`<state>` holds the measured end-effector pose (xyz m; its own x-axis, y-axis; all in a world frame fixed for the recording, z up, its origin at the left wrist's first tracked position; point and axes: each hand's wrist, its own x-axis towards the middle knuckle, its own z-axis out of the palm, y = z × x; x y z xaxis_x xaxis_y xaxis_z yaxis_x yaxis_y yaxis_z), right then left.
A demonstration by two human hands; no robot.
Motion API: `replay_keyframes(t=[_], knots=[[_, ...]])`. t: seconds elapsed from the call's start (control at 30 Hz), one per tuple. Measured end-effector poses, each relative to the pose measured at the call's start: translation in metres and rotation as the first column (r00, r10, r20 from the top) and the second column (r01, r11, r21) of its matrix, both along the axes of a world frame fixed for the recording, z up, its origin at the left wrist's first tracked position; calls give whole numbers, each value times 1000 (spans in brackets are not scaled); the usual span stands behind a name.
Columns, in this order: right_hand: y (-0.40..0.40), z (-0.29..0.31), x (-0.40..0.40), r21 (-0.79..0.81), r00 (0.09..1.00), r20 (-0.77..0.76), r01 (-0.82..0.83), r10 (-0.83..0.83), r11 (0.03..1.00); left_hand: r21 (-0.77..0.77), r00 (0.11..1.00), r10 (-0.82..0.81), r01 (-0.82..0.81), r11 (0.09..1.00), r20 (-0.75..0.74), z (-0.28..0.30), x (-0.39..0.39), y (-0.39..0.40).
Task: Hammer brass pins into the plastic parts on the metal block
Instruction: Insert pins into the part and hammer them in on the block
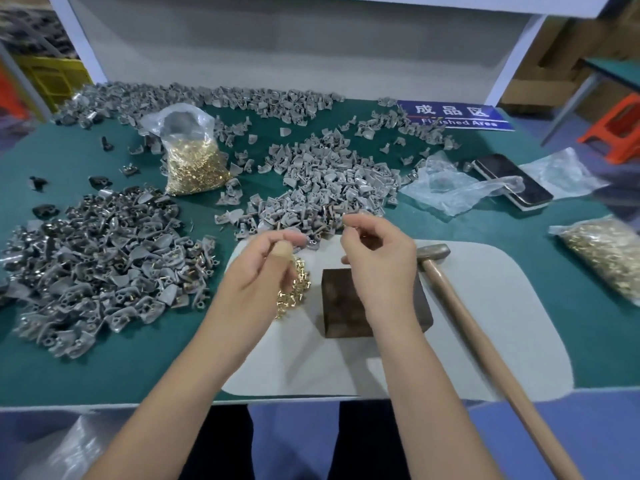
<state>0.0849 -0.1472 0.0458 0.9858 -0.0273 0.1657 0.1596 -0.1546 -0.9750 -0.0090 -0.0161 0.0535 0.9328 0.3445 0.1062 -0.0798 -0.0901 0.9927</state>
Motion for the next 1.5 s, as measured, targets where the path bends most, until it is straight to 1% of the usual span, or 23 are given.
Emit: replay_keyframes(t=[0.07,0.13,0.2,0.27,0.3,0.4,0.47,0.5,0.57,0.6,0.67,0.7,0.73,0.77,0.83,0.87,0.93,1.0,1.13,1.23,1.33,1.43,1.5], knots=[[-16,1,1,-69,999,35,-11,14,998,114,997,-82,81,990,5,1,2,-15],[-35,2,4,-111,998,69,-6,14,994,218,992,-126,117,969,28,0,7,-28],[-56,1,3,-155,994,113,21,-3,988,262,987,-150,132,956,52,-2,11,-37],[-73,-3,-2,-198,990,143,45,-17,979,225,985,-157,138,965,70,-4,14,-45],[-79,-6,-5,-194,990,142,47,-19,980,193,984,-160,143,971,74,-6,15,-48],[-81,-16,-14,-129,990,140,39,-20,991,128,989,-130,120,985,72,-7,20,-51],[-75,-23,-19,-87,983,167,93,-77,992,39,996,-81,79,996,41,-6,22,-53],[-71,-26,-21,-62,975,186,132,-119,989,22,998,-59,58,998,23,-5,22,-54],[-67,-32,-24,-14,961,210,186,-179,982,62,999,-40,39,997,10,-3,23,-55],[-66,-33,-24,5,958,214,192,-189,981,61,999,-49,48,997,14,-3,23,-55],[-67,-35,-23,15,958,223,183,-182,983,-26,994,-109,109,994,13,-1,26,-57],[-67,-35,-23,1,955,239,181,-176,983,-25,990,-139,139,990,8,-2,26,-58],[-67,-35,-24,-21,950,263,182,-171,983,27,987,-161,160,987,2,-2,27,-58],[-67,-35,-25,-42,944,287,184,-165,982,123,985,-174,172,977,3,-4,26,-58],[-66,-36,-26,-75,932,329,187,-153,980,314,987,-160,145,938,21,-7,27,-57],[-66,-36,-26,-86,926,347,188,-148,978,381,990,-141,120,917,28,-8,28,-57],[-66,-38,-25,-94,920,364,190,-144,977,446,990,-138,114,888,22,-7,31,-56],[-67,-39,-24,-89,917,373,189,-144,978,442,989,-149,124,888,23,-7,34,-56],[-66,-39,-23,-95,905,410,167,-115,981,291,988,-130,102,951,78,-8,34,-57],[-66,-39,-21,-98,897,431,159,-103,982,244,987,-132,106,964,92,-11,31,-56],[-68,-39,-21,-94,893,441,147,-91,985,245,989,-141,123,962,54,-12,25,-58],[-68,-38,-23,-87,900,429,129,-80,988,293,991,-128,116,949,25,-14,19,-60],[-68,-39,-25,-68,916,391,126,-90,990,343,994,-109,95,935,24,-15,17,-61]])
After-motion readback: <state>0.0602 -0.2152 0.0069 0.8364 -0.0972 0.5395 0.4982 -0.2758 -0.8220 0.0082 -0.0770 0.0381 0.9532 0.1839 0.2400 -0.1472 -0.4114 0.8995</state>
